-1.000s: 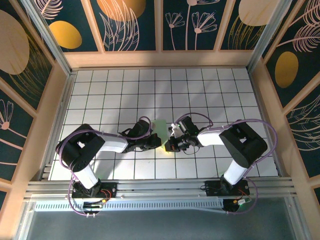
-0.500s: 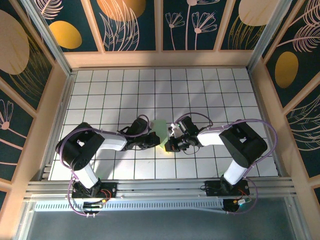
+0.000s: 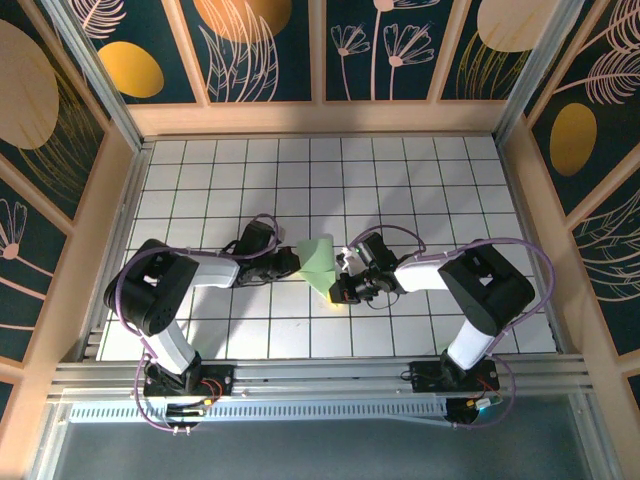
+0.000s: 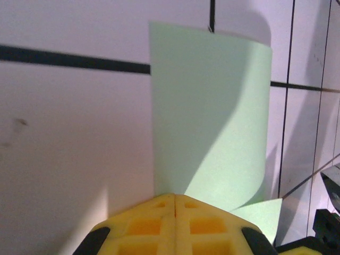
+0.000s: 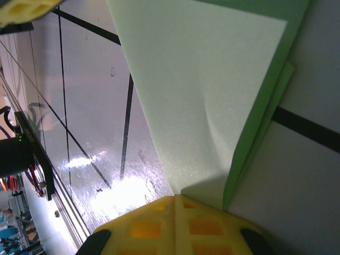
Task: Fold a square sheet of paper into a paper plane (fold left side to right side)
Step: Third fold the triangle at the center of the table.
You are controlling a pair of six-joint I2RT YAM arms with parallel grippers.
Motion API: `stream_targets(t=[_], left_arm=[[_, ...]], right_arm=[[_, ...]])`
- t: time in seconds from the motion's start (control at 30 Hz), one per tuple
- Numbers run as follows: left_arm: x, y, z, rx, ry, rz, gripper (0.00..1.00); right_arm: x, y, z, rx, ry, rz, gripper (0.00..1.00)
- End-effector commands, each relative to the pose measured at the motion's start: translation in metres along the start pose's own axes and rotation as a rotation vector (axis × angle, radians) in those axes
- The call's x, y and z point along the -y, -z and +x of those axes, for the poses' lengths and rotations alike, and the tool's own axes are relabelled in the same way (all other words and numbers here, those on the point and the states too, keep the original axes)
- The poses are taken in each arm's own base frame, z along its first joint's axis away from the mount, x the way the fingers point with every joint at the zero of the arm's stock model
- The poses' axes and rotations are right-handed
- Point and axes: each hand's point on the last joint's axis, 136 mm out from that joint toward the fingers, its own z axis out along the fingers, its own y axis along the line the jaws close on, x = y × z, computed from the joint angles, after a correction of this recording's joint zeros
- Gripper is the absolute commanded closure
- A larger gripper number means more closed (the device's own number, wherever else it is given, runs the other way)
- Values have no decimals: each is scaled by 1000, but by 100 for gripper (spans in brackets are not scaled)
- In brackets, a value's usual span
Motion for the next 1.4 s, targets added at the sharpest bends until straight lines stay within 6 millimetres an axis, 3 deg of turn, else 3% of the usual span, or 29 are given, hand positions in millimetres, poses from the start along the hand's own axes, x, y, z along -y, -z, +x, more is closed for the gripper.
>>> stream_targets(t=[0.0,0.27,0.4,0.53,0.97,1.37], left_arm=[[-53,9,-14,72,4,-205,100],[0,41,-28,155,-108,-40,100],[34,49,-7,131,-190,83,100],[60,40,23,61,-224,185,100],[57,3,44,-33,-188,214,100],[14,-11,55,-75,-117,30,100]], right_arm=[[72,-4,44,-94,-114,273,100],[68,-4,40,-81,-107,258,100],[68,-4,40,-79,-108,258,100],[68,-5,40,-77,-108,255,100],[68,-5,39,-77,-113,252,100],[45,-3,21,-54,-84,194,100]])
